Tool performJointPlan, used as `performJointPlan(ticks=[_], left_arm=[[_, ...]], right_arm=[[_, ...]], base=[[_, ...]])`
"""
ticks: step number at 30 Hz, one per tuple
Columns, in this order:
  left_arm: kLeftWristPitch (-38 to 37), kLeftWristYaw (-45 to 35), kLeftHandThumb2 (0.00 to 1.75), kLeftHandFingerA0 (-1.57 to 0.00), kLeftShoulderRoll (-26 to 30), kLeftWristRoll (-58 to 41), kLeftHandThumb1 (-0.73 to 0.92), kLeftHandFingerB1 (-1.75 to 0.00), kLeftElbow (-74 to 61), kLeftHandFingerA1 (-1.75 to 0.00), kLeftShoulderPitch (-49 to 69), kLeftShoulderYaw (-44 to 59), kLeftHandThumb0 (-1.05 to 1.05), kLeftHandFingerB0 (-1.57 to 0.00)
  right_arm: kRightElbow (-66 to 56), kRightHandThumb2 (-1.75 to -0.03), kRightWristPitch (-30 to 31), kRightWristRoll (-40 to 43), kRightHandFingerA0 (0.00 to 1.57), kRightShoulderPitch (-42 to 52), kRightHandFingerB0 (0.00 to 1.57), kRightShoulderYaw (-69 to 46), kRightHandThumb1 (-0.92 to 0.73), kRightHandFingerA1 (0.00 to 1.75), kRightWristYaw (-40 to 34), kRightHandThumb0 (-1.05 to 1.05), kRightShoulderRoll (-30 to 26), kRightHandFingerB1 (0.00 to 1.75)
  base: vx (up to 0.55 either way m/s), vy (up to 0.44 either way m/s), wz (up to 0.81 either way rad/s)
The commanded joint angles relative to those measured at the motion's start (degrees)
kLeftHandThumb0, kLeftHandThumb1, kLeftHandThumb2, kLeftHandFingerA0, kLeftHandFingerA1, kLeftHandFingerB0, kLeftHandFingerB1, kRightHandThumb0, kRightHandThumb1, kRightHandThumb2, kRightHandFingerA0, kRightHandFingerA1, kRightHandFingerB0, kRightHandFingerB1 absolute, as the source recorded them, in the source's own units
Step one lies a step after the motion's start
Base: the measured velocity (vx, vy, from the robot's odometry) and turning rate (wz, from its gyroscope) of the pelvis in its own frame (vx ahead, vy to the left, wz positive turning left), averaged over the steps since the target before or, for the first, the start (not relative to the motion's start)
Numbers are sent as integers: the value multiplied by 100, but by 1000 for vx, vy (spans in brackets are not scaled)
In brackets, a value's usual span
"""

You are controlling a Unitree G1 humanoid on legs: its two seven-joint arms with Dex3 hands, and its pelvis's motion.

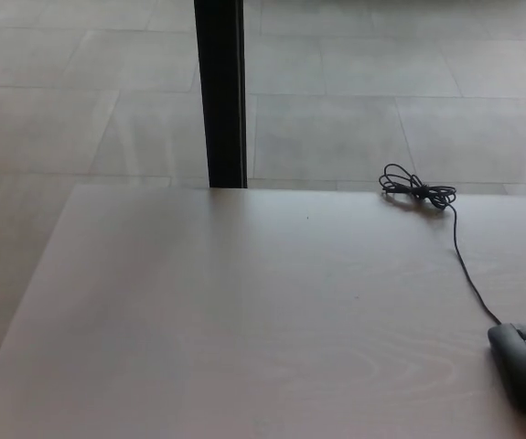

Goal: The robot uses its right fingers to click on the left button of the black mouse placed on the table.

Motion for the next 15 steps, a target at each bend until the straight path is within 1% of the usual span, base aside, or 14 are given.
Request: performJointPlan(ticks=[1, 2, 3, 4, 6, 8, 9, 10, 11, 13, 14, 15], left_arm=[[-537, -158, 123, -62, 271, -900, 83, -56, 336, -60, -139, 829, -84, -51], [-539, -161, 123, -62, 271, -896, 83, -56, 341, -60, -142, 836, -84, -51], [-560, -188, 81, -68, 278, -885, 92, -49, 423, -53, -150, 884, -92, -59], [-574, -221, 89, -67, 277, -880, 92, -48, 429, -55, -157, 903, -94, -55], [-581, -229, 89, -69, 304, -832, 92, -48, 485, -54, -180, 890, -96, -54], [-626, -264, 91, -66, 328, -863, 92, -48, 538, -53, -196, 901, -96, -51], [-640, -261, 91, -66, 323, -867, 92, -48, 550, -53, -203, 891, -96, -51], [-637, -237, 89, -67, 321, -881, 92, -49, 557, -53, -216, 891, -90, -54], [-636, -226, 89, -67, 322, -887, 92, -49, 560, -53, -221, 892, -90, -54], [-680, -215, 90, -68, 329, -895, 92, -49, 595, -55, -227, 865, -94, -53], [-691, -193, 124, -62, 320, -899, 85, -56, 582, -61, -230, 844, -85, -52], [-670, -237, 89, -67, 320, -936, 92, -49, 589, -55, -246, 851, -92, -52]], right_arm=[[-330, -67, -48, 997, 65, -151, 43, -933, -89, 57, -400, -71, -31, 41], [-333, -67, -45, 992, 65, -153, 43, -940, -89, 57, -398, -71, -28, 41], [-352, -67, -79, 869, 67, -135, 43, -941, -90, 57, -448, -71, -41, 41], [-371, -67, -35, 968, 65, -140, 43, -1033, -89, 56, -399, -71, -17, 41], [-500, -67, 17, 1017, 67, -125, 43, -1134, -89, 57, -459, -70, 38, 41], [-381, -66, -44, 977, 60, -159, 43, -1196, -89, 57, -551, -71, -4, 42], [-371, -66, -45, 977, 60, -157, 43, -1203, -89, 57, -554, -71, -18, 42], [-356, -67, -24, 949, 61, -165, 44, -1206, -89, 56, -617, -71, -50, 42], [-350, -67, -15, 938, 61, -169, 44, -1205, -89, 56, -645, -71, -63, 42], [-367, -67, 130, 1068, 63, -272, 38, -1357, -89, 54, -789, -71, -122, 40], [-345, -104, 297, 1156, 57, -368, 35, -1461, -71, 63, -878, -71, -193, 53], [-301, -67, 369, 1094, 68, -445, 45, -1482, -90, 52, -1040, -69, -273, 41]], base=[[0, 0, 0], [0, 0, 0], [0, 0, 0], [0, 0, 0], [0, 0, 0], [0, 0, 0], [0, 0, 0], [0, 0, 0], [0, 0, 0], [0, 0, 0], [0, 0, 0], [0, 0, 0]])
